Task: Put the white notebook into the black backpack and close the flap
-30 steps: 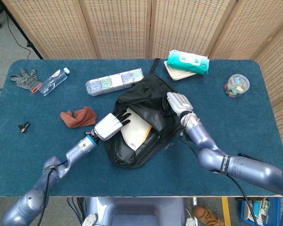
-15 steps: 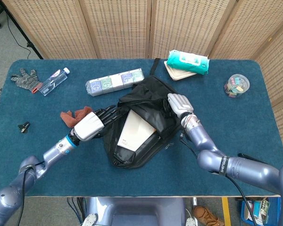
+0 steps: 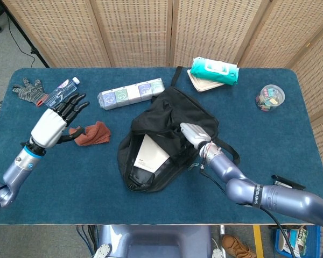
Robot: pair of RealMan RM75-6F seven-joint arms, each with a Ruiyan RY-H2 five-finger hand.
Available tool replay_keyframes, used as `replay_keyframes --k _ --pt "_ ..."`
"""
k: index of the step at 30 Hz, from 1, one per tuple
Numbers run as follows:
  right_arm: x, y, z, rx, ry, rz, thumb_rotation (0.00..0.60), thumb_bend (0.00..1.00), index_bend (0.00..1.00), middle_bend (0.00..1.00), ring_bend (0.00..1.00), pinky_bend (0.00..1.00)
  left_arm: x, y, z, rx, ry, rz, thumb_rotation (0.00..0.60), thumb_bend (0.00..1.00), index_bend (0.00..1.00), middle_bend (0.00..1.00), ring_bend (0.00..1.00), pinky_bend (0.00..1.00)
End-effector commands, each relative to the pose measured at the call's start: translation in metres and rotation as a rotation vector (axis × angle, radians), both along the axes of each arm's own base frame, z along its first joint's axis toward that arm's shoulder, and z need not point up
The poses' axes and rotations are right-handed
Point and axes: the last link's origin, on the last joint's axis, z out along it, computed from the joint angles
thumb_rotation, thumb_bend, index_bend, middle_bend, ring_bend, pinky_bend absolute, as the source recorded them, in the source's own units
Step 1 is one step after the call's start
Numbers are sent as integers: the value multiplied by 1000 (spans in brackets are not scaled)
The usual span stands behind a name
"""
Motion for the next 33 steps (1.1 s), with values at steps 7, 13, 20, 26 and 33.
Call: replay_keyframes --k 7,13,20,26,33 --pt "13 19 1 33 -66 36 600 0 0 0 0 0 -22 1 16 26 -38 108 600 285 63 0 0 333" --pt "15 32 7 52 -95 34 600 0 0 0 0 0 -28 4 19 35 -50 152 600 285 44 0 0 323" --pt "11 49 19 50 -97 57 600 0 0 0 0 0 -33 7 18 39 -44 189 600 285 37 0 0 315" --pt "1 60 42 57 -78 77 600 0 0 0 0 0 -39 9 16 42 -38 222 600 285 37 0 0 308" --pt "-57 70 63 -52 100 191 600 0 0 0 0 0 -50 -1 13 44 -26 268 600 285 3 0 0 205"
